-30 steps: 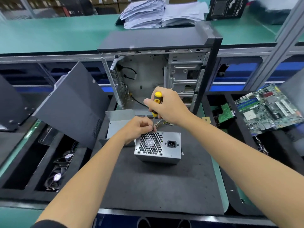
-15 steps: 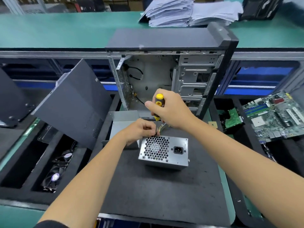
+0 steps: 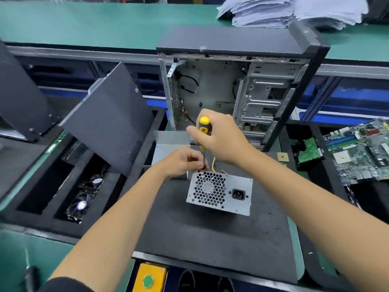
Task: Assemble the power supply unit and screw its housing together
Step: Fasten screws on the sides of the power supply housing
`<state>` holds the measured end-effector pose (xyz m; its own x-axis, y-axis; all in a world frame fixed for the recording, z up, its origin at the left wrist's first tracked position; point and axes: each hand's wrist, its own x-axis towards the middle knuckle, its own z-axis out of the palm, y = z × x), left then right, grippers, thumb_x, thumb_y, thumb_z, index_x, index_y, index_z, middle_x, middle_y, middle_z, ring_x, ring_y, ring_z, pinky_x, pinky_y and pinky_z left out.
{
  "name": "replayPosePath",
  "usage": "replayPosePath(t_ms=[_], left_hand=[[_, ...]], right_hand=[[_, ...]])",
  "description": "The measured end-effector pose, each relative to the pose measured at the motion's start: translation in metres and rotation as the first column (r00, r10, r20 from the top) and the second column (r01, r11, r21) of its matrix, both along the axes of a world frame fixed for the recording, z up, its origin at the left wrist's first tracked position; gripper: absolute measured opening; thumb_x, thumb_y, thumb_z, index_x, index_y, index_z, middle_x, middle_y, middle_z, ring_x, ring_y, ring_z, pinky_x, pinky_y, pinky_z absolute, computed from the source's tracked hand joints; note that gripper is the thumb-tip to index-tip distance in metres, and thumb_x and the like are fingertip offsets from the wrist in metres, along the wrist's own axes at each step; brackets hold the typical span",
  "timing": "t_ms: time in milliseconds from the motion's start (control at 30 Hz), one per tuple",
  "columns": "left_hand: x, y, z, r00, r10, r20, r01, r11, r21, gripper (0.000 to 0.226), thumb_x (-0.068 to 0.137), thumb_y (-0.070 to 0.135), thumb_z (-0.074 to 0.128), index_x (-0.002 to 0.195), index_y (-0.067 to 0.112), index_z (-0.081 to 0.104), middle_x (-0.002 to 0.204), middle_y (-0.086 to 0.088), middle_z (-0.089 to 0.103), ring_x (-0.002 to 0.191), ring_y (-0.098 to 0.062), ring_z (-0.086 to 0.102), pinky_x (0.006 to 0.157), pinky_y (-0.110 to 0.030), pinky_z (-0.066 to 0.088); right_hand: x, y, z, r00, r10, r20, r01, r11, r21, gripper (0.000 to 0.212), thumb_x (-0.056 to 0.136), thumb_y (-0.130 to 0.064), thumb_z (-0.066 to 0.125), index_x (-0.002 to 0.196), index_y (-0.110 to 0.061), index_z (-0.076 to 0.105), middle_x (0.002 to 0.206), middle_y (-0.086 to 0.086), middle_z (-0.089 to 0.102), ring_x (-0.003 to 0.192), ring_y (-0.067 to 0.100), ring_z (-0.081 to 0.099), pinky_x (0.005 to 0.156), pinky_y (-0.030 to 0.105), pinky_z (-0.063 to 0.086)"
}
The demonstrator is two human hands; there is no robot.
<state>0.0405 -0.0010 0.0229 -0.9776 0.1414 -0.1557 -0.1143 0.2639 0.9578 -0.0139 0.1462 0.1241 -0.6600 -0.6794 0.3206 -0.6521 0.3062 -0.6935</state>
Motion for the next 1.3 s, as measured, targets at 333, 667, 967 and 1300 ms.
replayPosePath(t_ms=[333,667,967,1300], left_hand=[[-0.006,0.013,-0.006,0.966,0.165,-0.2,-0.218,0.935,-0.279,0.015,0.088,0.005,0.062,0.075,0.01,0.064,0.063,0.027,0.062,0.068,0.015,0.056,0.063,0.0,0.038],[0.0,0.015,-0.003,0.955,0.192,-0.226,-0.222,0.968,-0.114,0.03,0.082,0.003,0.071,0.07,0.031,0.067,0.074,0.016,0.06,0.073,-0.009,0.06,0.078,-0.034,0.053],[0.003,0.005,-0.004,0.963,0.192,-0.187,-0.199,0.98,-0.019,0.023,0.081,-0.001,0.071,0.073,0.02,0.067,0.081,0.003,0.064,0.066,-0.005,0.064,0.072,-0.023,0.055],[0.001,0.001,-0.007,0.973,0.185,-0.137,-0.188,0.982,-0.009,0.02,0.08,-0.001,0.071,0.074,0.017,0.065,0.08,0.001,0.065,0.074,-0.014,0.064,0.079,-0.034,0.058]], right_hand=[[0.004,-0.005,-0.015,0.992,-0.049,-0.12,0.053,0.998,0.03,0.028,0.092,-0.03,0.059,0.08,-0.007,0.048,0.058,0.007,0.052,0.055,0.024,0.045,0.054,0.029,0.036],[0.004,0.004,-0.006,0.986,-0.169,0.005,0.169,0.985,-0.035,0.032,0.09,-0.03,0.061,0.079,-0.001,0.052,0.069,0.016,0.063,0.071,0.033,0.059,0.067,0.045,0.049],[0.009,0.005,-0.004,0.968,-0.231,0.096,0.24,0.965,-0.105,0.027,0.09,-0.027,0.06,0.078,-0.005,0.052,0.07,0.014,0.066,0.069,0.032,0.062,0.065,0.047,0.052],[0.008,0.002,-0.002,0.96,-0.247,0.132,0.262,0.958,-0.117,0.024,0.09,-0.025,0.061,0.076,-0.007,0.052,0.066,0.004,0.068,0.053,0.014,0.058,0.054,0.028,0.048]])
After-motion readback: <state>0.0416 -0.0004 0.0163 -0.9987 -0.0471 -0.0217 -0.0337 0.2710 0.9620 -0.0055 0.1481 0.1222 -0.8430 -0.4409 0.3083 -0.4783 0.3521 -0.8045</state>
